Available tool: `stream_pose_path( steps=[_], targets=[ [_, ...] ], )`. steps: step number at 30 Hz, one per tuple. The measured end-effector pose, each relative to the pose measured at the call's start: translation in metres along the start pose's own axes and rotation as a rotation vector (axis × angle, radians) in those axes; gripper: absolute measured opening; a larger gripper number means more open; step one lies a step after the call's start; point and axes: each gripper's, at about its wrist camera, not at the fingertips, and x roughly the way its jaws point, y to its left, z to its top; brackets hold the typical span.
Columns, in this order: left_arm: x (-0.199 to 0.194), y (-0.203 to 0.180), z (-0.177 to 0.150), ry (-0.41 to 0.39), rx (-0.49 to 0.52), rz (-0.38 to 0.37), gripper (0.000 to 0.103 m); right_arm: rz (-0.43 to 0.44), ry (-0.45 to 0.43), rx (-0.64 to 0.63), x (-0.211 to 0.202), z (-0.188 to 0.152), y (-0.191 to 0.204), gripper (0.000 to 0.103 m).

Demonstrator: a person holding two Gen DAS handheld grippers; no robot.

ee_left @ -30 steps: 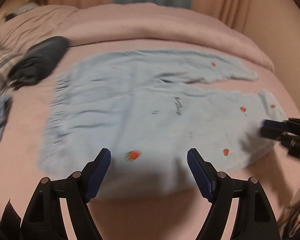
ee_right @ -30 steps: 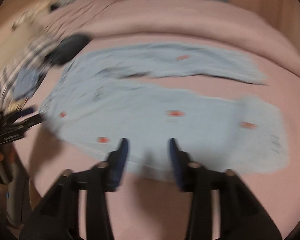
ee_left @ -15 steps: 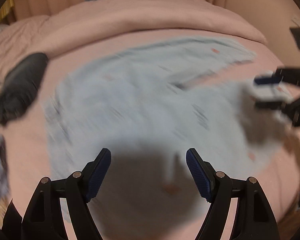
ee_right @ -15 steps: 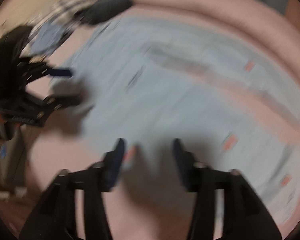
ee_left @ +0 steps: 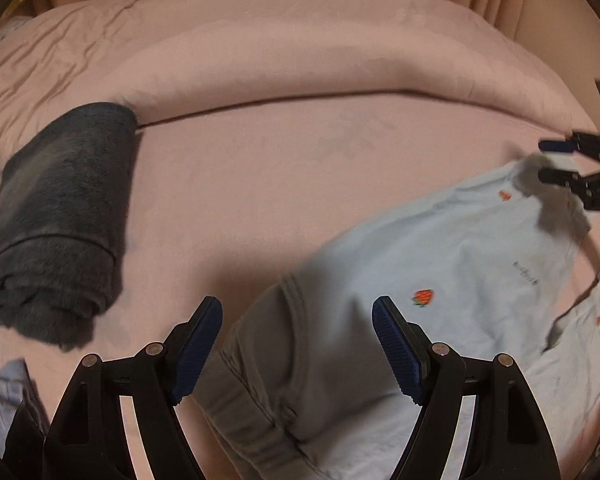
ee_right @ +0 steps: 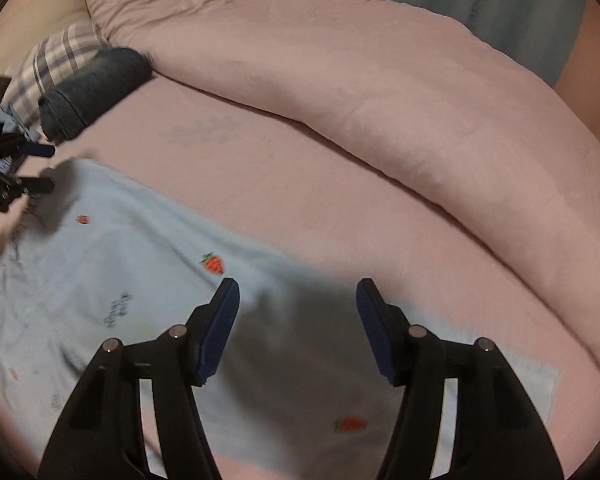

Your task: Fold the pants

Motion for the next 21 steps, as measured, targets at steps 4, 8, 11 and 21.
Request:
stream_pose_path(
  steps=[4, 8, 11, 21],
  targets=[
    [0.029, 0.005, 0.004, 0.088, 0.028, 0.036, 0.073, 0.023, 0.047, -0.110, 0.027, 0.011, 0.013, 0.062],
    [0.028, -0.002, -0.001, 0.052, 0.093, -0.051, 0.022, 0.018, 0.190, -0.167, 0.064, 0.010, 0.014, 0.026],
    [0.012, 0.004, -0.005, 0.000, 0.072, -0.035, 0.014, 0.045, 0.156, -0.192, 0.059, 0.007, 0.026, 0.004],
    [0.022, 0.021, -0.006, 0.015, -0.031, 0.021, 0.039, -0.108, 0.159, -0.170, 0.079, 0.008, 0.042, 0.010]
  ],
)
